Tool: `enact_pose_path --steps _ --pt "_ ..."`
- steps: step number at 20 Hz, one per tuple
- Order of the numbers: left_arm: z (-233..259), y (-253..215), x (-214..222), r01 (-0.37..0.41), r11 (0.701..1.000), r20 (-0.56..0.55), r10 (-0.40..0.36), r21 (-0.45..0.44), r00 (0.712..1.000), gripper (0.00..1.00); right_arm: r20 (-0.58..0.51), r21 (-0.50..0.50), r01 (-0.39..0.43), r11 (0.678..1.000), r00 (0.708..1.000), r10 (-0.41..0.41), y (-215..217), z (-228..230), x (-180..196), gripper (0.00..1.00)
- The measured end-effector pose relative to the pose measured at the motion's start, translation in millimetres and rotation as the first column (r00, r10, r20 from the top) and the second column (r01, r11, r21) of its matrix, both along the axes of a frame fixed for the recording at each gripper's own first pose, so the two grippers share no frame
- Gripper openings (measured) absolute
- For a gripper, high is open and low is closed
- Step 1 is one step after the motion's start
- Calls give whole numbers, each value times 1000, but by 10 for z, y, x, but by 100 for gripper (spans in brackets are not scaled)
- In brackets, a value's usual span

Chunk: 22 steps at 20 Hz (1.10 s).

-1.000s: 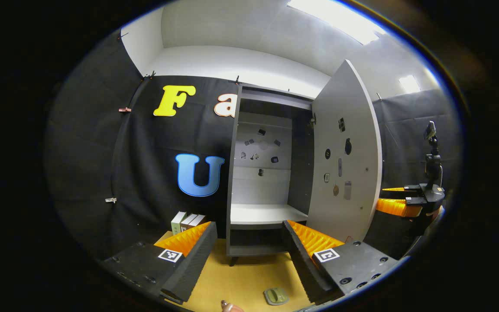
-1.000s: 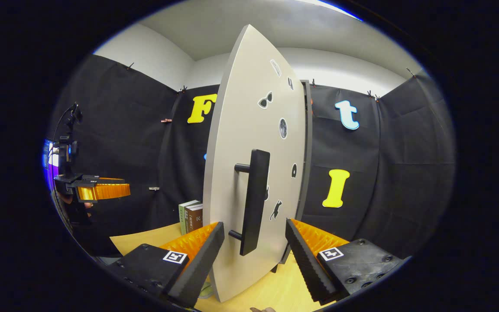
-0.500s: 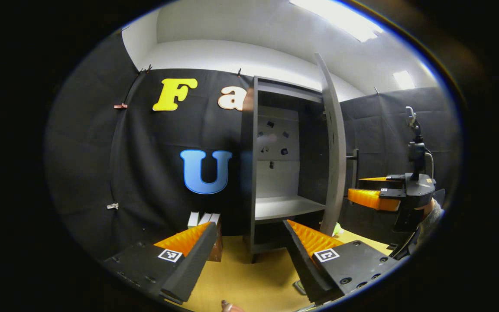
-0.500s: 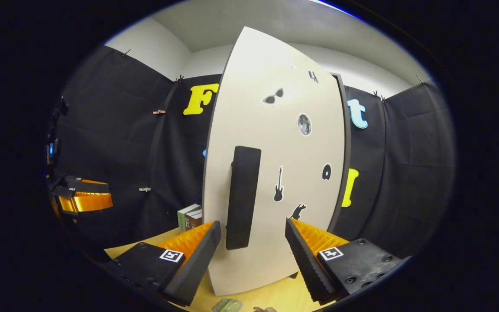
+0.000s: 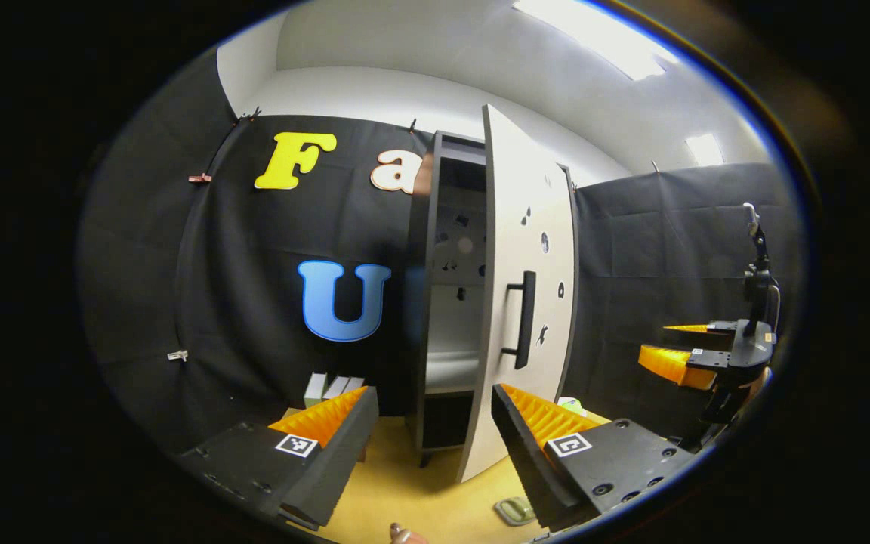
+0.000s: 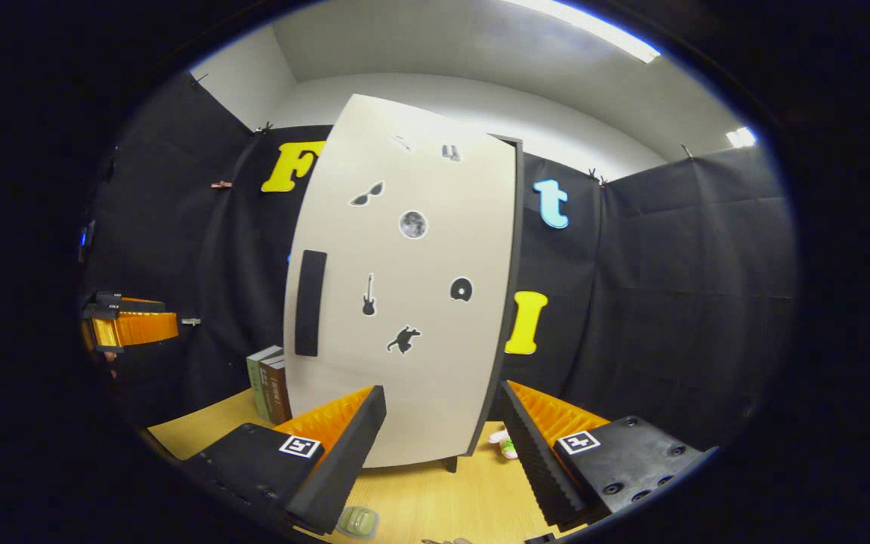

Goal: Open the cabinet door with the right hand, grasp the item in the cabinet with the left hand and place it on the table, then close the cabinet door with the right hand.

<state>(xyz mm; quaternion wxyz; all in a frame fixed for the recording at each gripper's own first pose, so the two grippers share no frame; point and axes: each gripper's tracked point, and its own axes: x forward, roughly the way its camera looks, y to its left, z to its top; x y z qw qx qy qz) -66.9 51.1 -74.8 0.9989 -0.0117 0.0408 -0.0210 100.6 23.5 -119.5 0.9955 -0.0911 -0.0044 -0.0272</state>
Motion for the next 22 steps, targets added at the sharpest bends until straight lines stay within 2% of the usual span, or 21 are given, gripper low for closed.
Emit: enact_pose_path --steps 3,6,8,12,13,22 --pt "5 -378 97 23 1000 13 -23 6 1000 95 6 18 8 1000 1000 -8 -152 44 -49 97" --pt "23 -625 157 35 998 16 -34 -50 999 95 13 49 -11 999 1000 10 -311 96 -100 98" --pt "56 -589 184 12 1000 26 -12 -27 1000 95 16 89 -25 996 1000 23 -386 131 -101 97" --pt "86 -702 201 18 1000 32 -17 -21 999 92 48 79 31 996 998 -35 -652 202 -137 97" --pt "106 -747 190 24 999 38 -23 -26 999 95 54 72 37 997 998 -41 -665 225 -153 97" --pt "74 -780 218 22 1000 31 -23 15 999 95 46 50 8 999 999 -10 -588 209 -142 98"
